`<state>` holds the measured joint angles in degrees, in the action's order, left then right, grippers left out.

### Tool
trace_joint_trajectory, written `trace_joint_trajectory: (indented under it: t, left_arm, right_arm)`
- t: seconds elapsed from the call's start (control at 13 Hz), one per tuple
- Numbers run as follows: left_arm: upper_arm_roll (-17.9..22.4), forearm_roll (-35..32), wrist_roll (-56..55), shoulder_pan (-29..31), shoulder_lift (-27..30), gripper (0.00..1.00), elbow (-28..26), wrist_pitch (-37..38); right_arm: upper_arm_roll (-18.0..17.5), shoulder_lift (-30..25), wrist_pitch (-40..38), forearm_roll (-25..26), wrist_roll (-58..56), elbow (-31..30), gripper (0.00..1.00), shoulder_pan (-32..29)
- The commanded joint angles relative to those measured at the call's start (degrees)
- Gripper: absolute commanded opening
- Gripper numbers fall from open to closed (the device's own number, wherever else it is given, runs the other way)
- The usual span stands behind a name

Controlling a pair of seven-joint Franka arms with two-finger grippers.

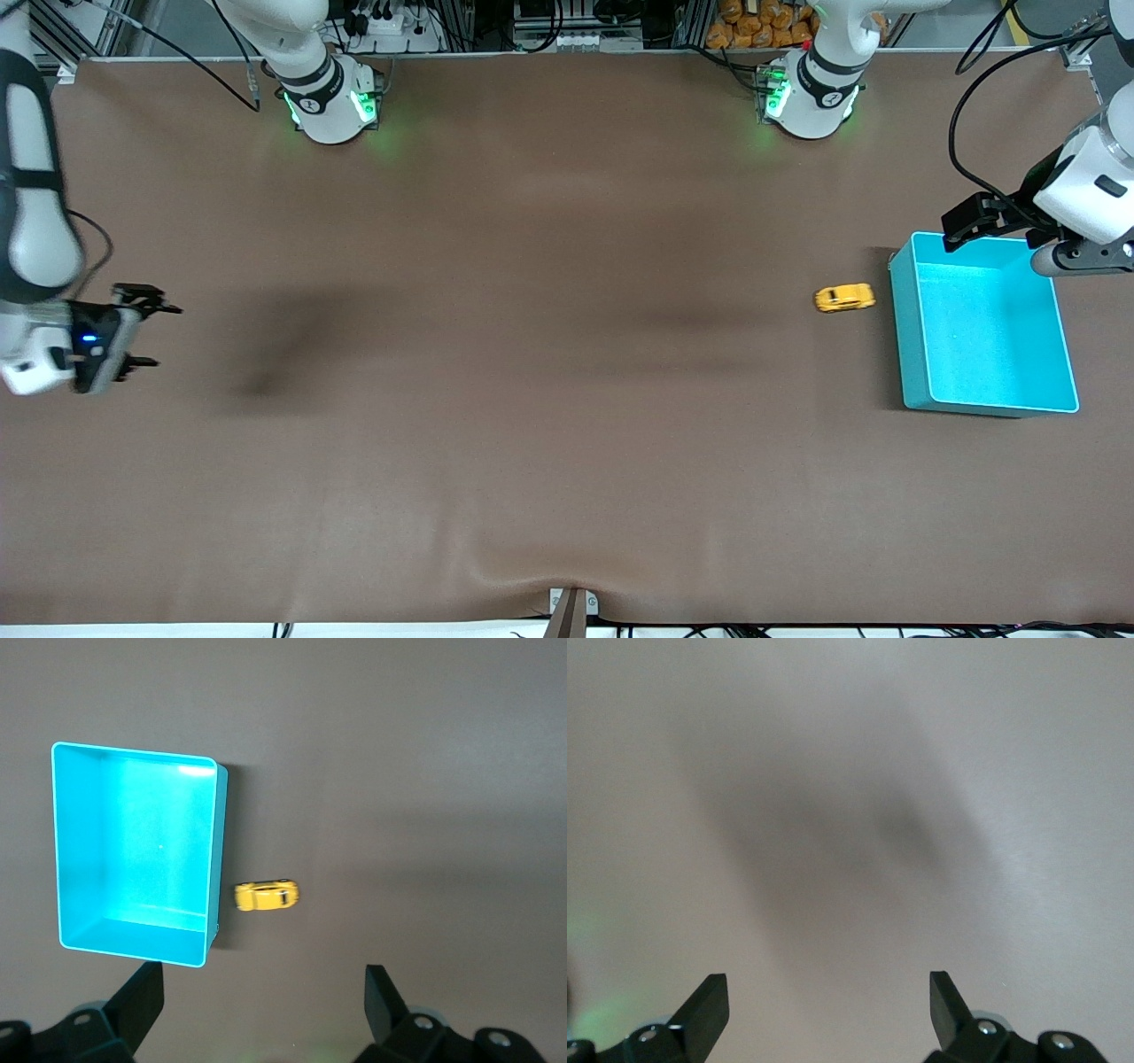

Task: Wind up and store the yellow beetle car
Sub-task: 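Lower the left gripper onto the yellow car beside the turquoise box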

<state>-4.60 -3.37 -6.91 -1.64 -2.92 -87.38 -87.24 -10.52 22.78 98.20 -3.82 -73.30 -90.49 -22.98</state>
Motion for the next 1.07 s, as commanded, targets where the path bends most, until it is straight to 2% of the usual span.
trace_joint_trajectory:
  t: [0.0,0.31,0.46,0.69,0.84,1.0]
  left_arm:
    - [0.12,-0.59,-1.0,-0.47,-0.15,1.0,-0.33,0.32]
    - [0.12,-0.59,-4.49,-0.56,-1.55,1.0,-3.32,0.14]
    - [0.03,-0.68,-10.02,-0.65,-2.7,1.0,-6.12,-1.52]
    - [0.11,-1.12,-19.77,-0.39,-2.79,1.0,-15.33,-11.76]
    - [0.12,-1.38,-27.59,0.23,-4.01,1.0,-22.19,-21.7]
    - [0.12,-1.38,-34.63,0.93,-7.96,1.0,-24.76,-27.96]
  right_arm:
    - [-0.38,-2.72,-5.46,-2.4,10.68,5.05,1.0,2.93]
    - [-0.29,-10.11,-7.49,-3.29,32.02,5.32,1.0,7.24]
    - [-0.2,-11.7,-12.48,-3.03,44.84,8.38,1.0,9.96]
    - [-0.11,-13.01,-16.54,-2.33,58.31,11.48,1.0,12.87]
    - [-0.2,-15.2,-15.33,0.03,62.73,11.3,1.0,13.05]
    - [-0.2,-19.41,-10.78,2.5,64.67,7.81,1.0,13.14]
